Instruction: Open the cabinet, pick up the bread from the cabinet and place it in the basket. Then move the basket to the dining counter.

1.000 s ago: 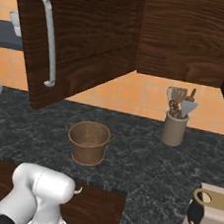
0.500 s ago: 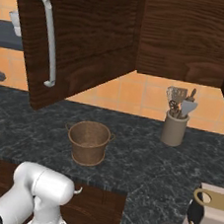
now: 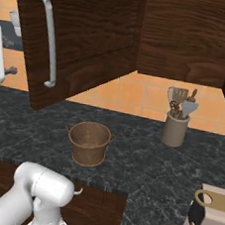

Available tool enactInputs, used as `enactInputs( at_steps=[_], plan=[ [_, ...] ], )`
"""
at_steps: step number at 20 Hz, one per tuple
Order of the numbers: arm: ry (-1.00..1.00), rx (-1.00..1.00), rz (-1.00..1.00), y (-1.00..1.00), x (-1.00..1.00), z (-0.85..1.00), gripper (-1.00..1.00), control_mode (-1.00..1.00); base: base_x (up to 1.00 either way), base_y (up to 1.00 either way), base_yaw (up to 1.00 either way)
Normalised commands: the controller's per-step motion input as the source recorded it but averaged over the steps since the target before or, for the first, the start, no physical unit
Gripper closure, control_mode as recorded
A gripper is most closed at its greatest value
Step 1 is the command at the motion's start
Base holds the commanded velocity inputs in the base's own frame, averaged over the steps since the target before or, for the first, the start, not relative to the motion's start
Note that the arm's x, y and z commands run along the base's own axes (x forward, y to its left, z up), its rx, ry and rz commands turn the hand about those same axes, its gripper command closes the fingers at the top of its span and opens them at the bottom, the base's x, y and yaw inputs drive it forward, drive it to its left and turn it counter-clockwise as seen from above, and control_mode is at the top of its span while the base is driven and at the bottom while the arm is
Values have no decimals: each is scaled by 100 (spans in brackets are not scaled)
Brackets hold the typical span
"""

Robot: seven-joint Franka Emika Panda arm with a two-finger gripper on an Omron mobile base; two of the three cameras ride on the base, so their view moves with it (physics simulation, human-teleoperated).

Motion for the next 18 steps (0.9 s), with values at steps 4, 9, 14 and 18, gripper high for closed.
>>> enactInputs(
  at_steps=[4, 9, 14, 18],
  plan=[
    [-32, 13, -43, -6, 37, -1, -100, -100, 0, 0, 0],
    [-33, 14, -38, -26, 21, -1, -100, -100, 0, 0, 0],
    [-26, 13, -33, -78, 4, -4, -100, -100, 0, 0, 0],
    [-21, 15, -33, -97, 0, -11, -100, -100, 0, 0, 0]
  ],
)
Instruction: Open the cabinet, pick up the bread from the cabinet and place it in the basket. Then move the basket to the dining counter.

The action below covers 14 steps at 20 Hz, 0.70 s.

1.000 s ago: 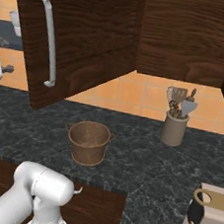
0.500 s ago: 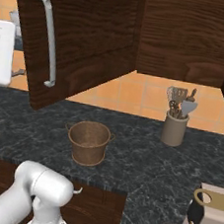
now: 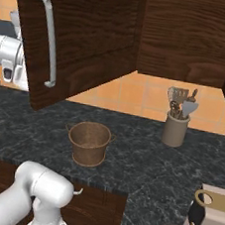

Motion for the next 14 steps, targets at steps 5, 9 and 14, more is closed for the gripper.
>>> enactInputs(
  at_steps=[5, 9, 14],
  plan=[
    [-16, 17, -33, -100, -1, -1, -100, -100, 0, 0, 0],
    [-16, 14, -28, -100, -12, 0, -100, -100, 0, 0, 0],
    [-24, 11, -18, -93, -19, -14, -100, -100, 0, 0, 0]
  ],
)
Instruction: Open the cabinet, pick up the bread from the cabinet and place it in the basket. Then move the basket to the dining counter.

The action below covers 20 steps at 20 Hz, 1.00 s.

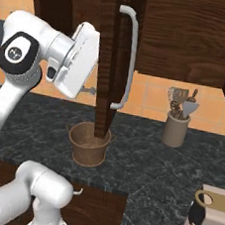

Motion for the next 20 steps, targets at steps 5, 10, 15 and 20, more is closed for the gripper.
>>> enactInputs(
  at_steps=[5, 10, 15, 20],
  plan=[
    [-12, 0, 2, 31, -14, -28, -100, -100, 0, 0, 0],
    [-1, 0, 26, 93, -7, -3, -100, -100, 0, 0, 0],
    [18, 0, 49, 88, 0, 12, -100, -100, 0, 0, 0],
    [27, -8, 69, 33, -7, 11, -100, -100, 0, 0, 0]
  ],
)
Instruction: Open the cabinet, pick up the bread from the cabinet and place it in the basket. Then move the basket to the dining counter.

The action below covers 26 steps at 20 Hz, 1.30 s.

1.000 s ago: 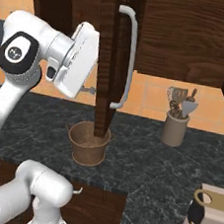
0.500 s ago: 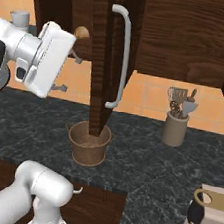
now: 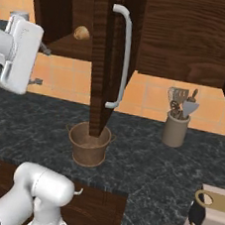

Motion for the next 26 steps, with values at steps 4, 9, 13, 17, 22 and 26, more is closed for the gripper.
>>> enactInputs(
  at_steps=[4, 9, 13, 17, 22, 26],
  plan=[
    [24, -16, 76, 0, -17, 0, -100, -100, 0, 0, 0],
    [16, -16, 79, 0, -7, 2, -100, -100, 0, 0, 0],
    [13, -25, 79, 0, -12, 7, -100, -100, 0, 0, 0],
    [8, -23, 63, 22, 12, 19, -100, -100, 0, 0, 0],
    [-1, -25, 38, 14, 57, 3, -100, -100, 0, 0, 0],
    [-29, -26, 7, 42, 91, -11, -100, -100, 0, 0, 0]
  ],
)
